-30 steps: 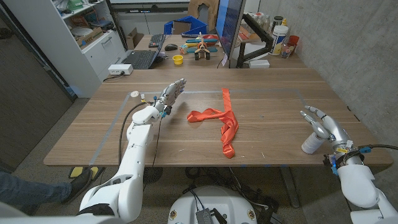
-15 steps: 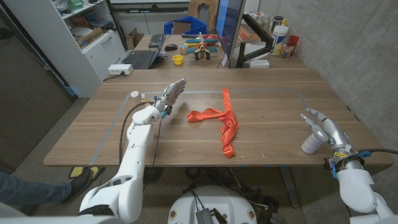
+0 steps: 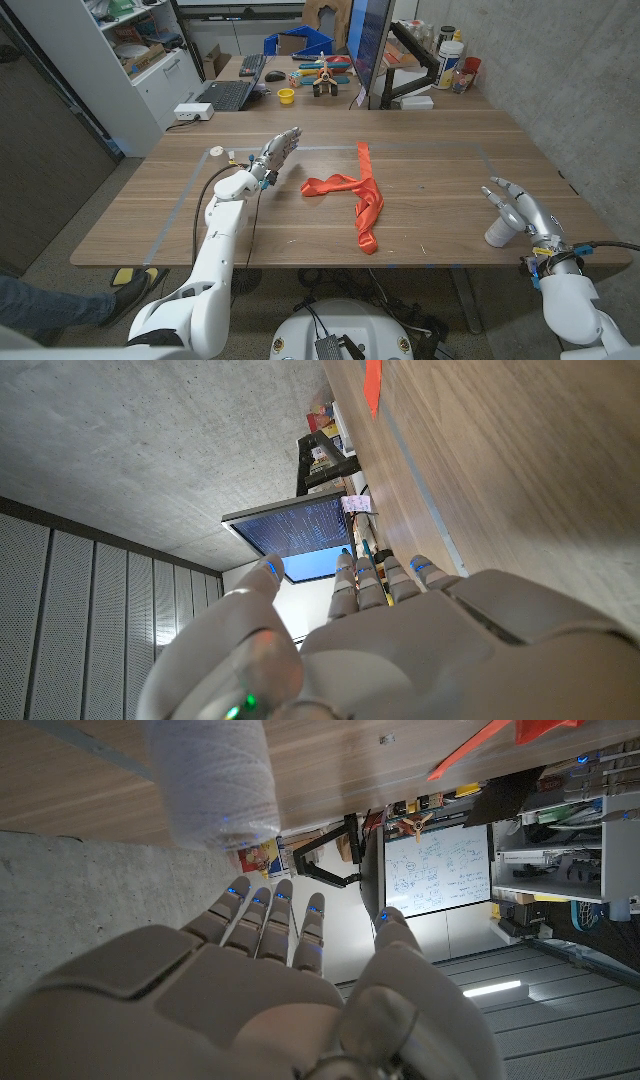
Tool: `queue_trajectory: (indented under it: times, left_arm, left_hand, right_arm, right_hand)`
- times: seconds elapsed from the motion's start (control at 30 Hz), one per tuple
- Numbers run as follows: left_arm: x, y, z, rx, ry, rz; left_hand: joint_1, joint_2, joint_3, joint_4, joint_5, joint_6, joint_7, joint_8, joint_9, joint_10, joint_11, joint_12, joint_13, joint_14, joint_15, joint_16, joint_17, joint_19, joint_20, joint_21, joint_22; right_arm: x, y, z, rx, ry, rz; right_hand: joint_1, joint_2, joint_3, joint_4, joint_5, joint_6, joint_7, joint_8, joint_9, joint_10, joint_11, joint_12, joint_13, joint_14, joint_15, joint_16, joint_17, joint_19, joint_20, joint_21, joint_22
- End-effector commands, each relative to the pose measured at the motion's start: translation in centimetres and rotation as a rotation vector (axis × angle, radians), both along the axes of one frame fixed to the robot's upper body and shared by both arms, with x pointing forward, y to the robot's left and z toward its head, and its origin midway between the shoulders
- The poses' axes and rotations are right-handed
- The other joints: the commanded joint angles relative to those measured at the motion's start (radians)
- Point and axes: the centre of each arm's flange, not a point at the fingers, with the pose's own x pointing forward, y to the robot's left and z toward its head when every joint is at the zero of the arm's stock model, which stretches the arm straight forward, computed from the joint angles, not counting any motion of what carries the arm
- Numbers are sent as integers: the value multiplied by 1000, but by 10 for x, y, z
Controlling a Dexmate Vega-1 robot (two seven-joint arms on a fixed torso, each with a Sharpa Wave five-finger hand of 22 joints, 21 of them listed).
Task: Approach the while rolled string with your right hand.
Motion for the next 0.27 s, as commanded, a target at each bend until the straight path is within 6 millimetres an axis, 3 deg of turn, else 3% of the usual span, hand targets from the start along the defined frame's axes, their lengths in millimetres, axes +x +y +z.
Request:
queue_trajectory:
  times: [0.03, 0.27]
  left_arm:
    - [4, -3, 0, -1, -4, -2]
    - [6, -7, 4, 5, -6, -5]
  left_hand:
    - [-1, 12, -4, -1, -5, 12, 1, 0, 4, 8, 7, 3, 2, -1, 6, -5, 4, -11, -31, -3, 4]
    - [0, 13, -5, -1, -5, 13, 0, 0, 4, 8, 7, 3, 2, -2, 6, -5, 4, -14, -18, -7, 4]
  right_arm:
    - [2, 2, 4, -19, 13, -4]
    - [4, -1, 6, -12, 7, -2]
  right_hand:
    - [10, -5, 2, -7, 7, 6, -3, -2, 4, 2, -2, -1, 4, 6, 1, 2, 1, 6, 3, -1, 3]
    - [10, -5, 2, -7, 7, 6, -3, -2, 4, 1, -3, -1, 4, 7, 2, 2, 2, 6, 5, -3, 3]
